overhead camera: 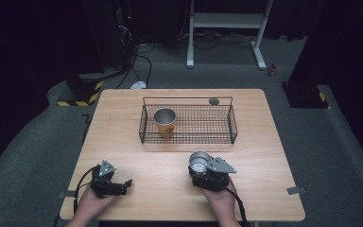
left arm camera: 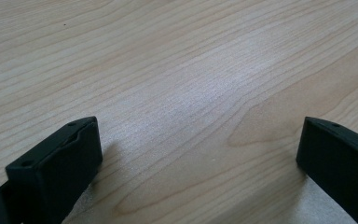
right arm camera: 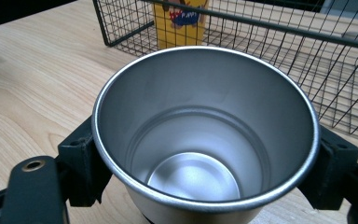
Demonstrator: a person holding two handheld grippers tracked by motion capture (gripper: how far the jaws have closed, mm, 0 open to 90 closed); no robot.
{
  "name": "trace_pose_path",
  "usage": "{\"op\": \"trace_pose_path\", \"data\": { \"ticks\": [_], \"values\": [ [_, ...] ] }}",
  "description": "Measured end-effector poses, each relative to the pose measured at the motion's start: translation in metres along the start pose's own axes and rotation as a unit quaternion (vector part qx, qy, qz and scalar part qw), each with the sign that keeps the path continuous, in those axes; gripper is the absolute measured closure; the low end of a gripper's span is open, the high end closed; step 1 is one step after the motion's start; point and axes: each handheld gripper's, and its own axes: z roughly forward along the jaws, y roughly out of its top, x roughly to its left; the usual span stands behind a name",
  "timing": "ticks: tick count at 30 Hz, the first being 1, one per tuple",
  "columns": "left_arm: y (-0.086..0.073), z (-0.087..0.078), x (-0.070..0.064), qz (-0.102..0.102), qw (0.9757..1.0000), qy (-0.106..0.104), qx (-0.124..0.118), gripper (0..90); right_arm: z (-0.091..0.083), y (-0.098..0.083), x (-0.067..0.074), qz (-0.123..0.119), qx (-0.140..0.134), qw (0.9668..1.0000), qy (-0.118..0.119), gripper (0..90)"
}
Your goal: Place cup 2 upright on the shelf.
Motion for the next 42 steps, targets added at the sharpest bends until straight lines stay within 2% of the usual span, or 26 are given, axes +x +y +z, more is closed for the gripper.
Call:
{"op": "trace_pose_path", "data": {
  "ticks": [25, 31, 33, 40, 42],
  "values": [
    [-0.001, -0.001, 0.000, 0.000, 1.0000, 0.000, 0.000, 0.5, -0.022, 0.010, -0.013, -0.002, -0.017, 0.9992, -0.035, 18.4],
    [0.000, 0.000, 0.000, -0.001, 1.0000, -0.001, 0.001, 0.4, -0.027, 0.008, -0.021, 0.003, -0.018, 0.9988, -0.046, 18.4],
    [0.000, 0.000, 0.000, 0.001, 1.0000, -0.001, 0.000, 0.4, -0.032, 0.009, -0.028, 0.012, -0.021, 0.9982, -0.055, 18.4],
    [0.000, 0.000, 0.000, 0.005, 1.0000, 0.001, 0.001, 0.4, -0.041, 0.008, -0.039, 0.015, -0.024, 0.9972, -0.069, 18.4],
    [0.000, 0.000, 0.000, 0.000, 1.0000, -0.002, 0.001, 0.3, -0.044, 0.008, -0.045, 0.019, -0.026, 0.9966, -0.076, 18.3]
  ]
}}
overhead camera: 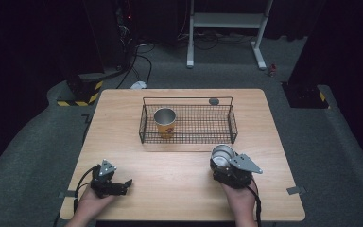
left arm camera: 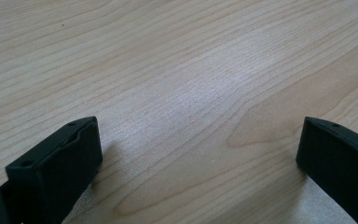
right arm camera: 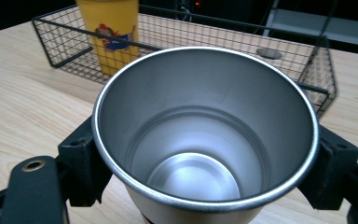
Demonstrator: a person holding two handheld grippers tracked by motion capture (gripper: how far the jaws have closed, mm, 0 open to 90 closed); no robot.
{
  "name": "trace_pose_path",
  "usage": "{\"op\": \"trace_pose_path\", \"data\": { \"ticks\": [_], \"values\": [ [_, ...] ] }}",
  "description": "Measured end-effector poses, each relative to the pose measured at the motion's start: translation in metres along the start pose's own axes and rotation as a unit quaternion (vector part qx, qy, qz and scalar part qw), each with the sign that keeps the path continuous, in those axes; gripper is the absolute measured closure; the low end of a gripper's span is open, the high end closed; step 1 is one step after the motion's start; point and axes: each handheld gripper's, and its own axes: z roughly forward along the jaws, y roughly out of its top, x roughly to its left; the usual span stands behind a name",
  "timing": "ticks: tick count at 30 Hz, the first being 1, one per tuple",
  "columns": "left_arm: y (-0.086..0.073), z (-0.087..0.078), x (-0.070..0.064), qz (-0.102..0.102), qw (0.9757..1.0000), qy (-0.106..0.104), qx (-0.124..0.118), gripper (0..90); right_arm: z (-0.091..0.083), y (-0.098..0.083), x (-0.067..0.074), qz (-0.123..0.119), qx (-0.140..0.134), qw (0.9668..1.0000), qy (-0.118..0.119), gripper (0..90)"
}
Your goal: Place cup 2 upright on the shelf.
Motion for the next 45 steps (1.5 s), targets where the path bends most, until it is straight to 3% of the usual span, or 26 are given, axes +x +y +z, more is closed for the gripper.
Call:
{"op": "trace_pose_path", "data": {
  "ticks": [10, 27, 45],
  "values": [
    [-0.001, 0.000, 0.000, 0.001, 1.0000, 0.001, -0.001, 0.5, -0.004, 0.005, -0.016, 0.009, -0.006, 0.9998, -0.018, 18.4],
    [0.000, 0.000, 0.000, 0.000, 1.0000, 0.001, 0.000, 0.3, 0.002, 0.032, -0.018, -0.003, -0.003, 0.9997, -0.024, 18.4],
    [0.000, 0.000, 0.001, 0.005, 1.0000, 0.002, 0.000, 0.4, 0.012, 0.053, -0.024, 0.012, -0.001, 0.9998, -0.017, 18.4]
  ]
}}
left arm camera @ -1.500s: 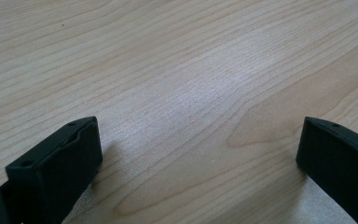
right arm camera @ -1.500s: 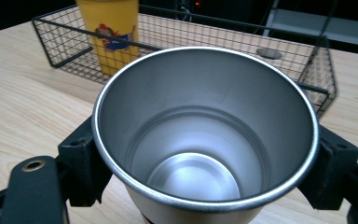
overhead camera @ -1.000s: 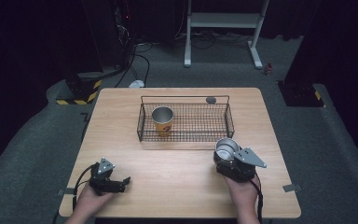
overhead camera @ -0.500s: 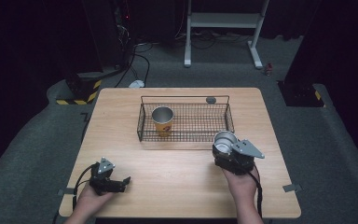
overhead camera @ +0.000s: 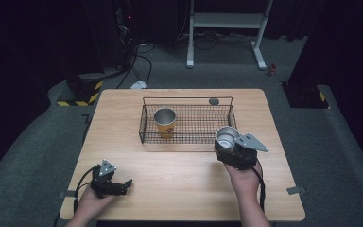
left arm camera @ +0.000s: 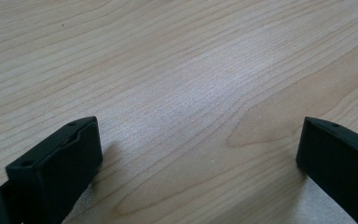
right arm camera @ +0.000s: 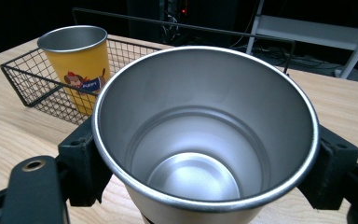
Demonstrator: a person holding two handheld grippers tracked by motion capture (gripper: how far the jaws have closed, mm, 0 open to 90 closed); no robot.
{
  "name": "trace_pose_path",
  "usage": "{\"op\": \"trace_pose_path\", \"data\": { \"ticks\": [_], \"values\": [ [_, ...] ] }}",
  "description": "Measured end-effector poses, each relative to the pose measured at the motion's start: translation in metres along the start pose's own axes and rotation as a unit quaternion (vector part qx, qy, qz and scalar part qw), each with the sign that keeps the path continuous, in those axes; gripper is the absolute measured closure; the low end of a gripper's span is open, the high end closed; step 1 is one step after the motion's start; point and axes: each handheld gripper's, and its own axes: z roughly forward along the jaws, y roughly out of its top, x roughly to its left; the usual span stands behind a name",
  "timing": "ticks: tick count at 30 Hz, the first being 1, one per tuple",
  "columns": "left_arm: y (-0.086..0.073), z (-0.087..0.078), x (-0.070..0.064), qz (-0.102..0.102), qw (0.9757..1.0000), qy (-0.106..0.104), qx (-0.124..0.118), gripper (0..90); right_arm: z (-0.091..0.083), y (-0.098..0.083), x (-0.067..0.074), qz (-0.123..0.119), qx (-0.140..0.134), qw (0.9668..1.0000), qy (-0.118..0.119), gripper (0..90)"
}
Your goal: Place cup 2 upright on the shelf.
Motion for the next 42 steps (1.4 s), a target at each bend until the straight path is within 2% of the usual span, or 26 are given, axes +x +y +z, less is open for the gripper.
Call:
{"op": "trace_pose_path", "data": {
  "ticks": [21, 34, 42],
  "values": [
    [0.000, 0.000, 0.000, -0.002, 1.0000, -0.001, 0.000, 0.4, 0.017, 0.024, 0.006, -0.011, -0.002, 0.9999, -0.001, 18.4],
    [0.000, 0.000, 0.000, -0.004, 1.0000, -0.002, -0.001, 0.4, 0.035, 0.032, -0.003, 0.014, -0.005, 0.9999, -0.007, 18.4],
    [0.000, 0.000, 0.000, -0.004, 1.0000, -0.002, -0.001, 0.4, 0.044, 0.035, -0.005, 0.011, -0.007, 0.9998, -0.013, 18.4]
  ]
}}
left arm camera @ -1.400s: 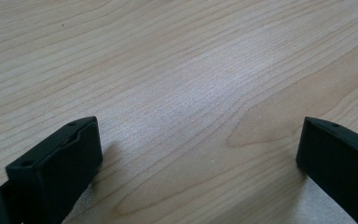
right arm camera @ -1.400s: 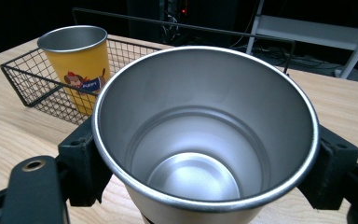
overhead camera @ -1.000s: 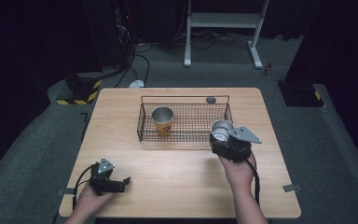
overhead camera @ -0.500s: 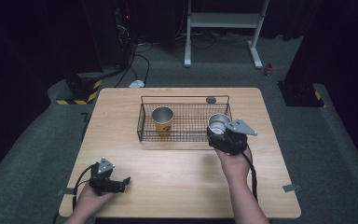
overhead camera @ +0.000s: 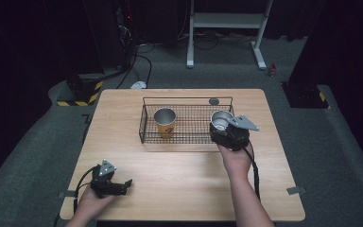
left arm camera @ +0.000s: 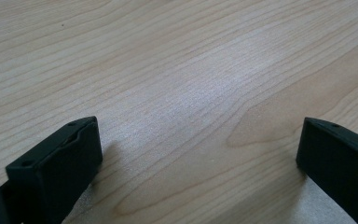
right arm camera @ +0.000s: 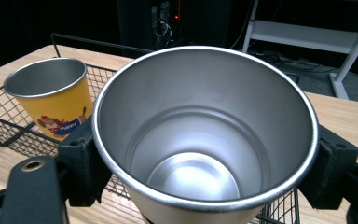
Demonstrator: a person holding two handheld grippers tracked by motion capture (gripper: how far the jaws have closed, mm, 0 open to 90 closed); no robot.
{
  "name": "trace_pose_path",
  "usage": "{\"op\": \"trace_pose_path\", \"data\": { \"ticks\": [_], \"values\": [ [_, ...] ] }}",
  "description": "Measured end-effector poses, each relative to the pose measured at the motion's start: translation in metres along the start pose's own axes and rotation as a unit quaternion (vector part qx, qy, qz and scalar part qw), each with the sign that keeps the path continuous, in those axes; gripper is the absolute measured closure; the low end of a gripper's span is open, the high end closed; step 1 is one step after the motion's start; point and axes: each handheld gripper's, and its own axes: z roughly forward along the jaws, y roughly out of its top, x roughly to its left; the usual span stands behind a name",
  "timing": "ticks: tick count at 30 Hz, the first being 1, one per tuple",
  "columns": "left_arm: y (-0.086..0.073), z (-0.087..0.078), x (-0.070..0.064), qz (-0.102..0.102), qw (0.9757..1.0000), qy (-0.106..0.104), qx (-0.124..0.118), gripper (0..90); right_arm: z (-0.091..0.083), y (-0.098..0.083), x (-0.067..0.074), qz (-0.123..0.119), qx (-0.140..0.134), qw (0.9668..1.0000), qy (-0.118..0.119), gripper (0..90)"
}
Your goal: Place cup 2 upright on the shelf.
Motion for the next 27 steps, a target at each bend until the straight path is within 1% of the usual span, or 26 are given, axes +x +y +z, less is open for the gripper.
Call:
{"op": "trace_pose_path", "data": {
  "ticks": [2, 5, 8, 10, 12, 13, 15, 17, 19, 23, 25, 27],
  "values": [
    [0.000, 0.000, 0.000, 0.000, 1.0000, 0.000, -0.001, 0.4, 0.002, 0.001, 0.000, 0.001, 0.002, 1.0000, 0.001, 18.4],
    [0.000, 0.000, 0.000, 0.002, 1.0000, 0.001, -0.001, 0.4, 0.004, 0.002, 0.000, 0.002, -0.002, 1.0000, 0.001, 18.4],
    [0.000, 0.000, 0.000, 0.002, 1.0000, 0.001, -0.001, 0.4, 0.009, 0.003, -0.001, 0.004, 0.005, 1.0000, 0.000, 18.4],
    [0.000, 0.000, 0.000, 0.003, 1.0000, 0.001, 0.000, 0.4, 0.011, 0.004, -0.001, 0.003, 0.006, 1.0000, 0.000, 18.4],
    [0.000, 0.000, 0.000, 0.000, 1.0000, 0.000, -0.001, 0.4, 0.012, 0.004, -0.001, 0.004, 0.007, 1.0000, 0.000, 18.4],
    [0.000, 0.000, 0.000, 0.003, 1.0000, 0.001, -0.001, 0.4, 0.016, 0.007, 0.001, 0.002, 0.008, 1.0000, 0.000, 18.4],
    [0.000, 0.000, 0.000, 0.000, 1.0000, 0.000, -0.001, 0.4, 0.018, 0.009, 0.001, -0.001, 0.008, 1.0000, -0.001, 18.4],
    [0.000, 0.000, 0.000, 0.000, 1.0000, 0.000, 0.000, 0.4, 0.021, 0.011, 0.002, 0.001, 0.004, 1.0000, -0.002, 18.4],
    [0.000, 0.000, 0.000, 0.000, 1.0000, 0.000, 0.000, 0.4, 0.023, 0.013, 0.001, 0.002, 0.009, 0.9999, -0.005, 18.4],
    [0.000, 0.000, 0.000, 0.000, 1.0000, 0.000, 0.000, 0.4, 0.028, 0.018, 0.001, -0.002, 0.011, 0.9999, -0.006, 18.4],
    [0.000, 0.000, 0.000, 0.000, 1.0000, 0.000, 0.000, 0.4, 0.031, 0.018, 0.001, 0.000, 0.007, 1.0000, -0.007, 18.4],
    [0.000, 0.000, 0.000, 0.000, 1.0000, 0.000, 0.000, 0.4, 0.034, 0.020, 0.001, -0.002, 0.013, 0.9999, -0.009, 18.4]
  ]
}}
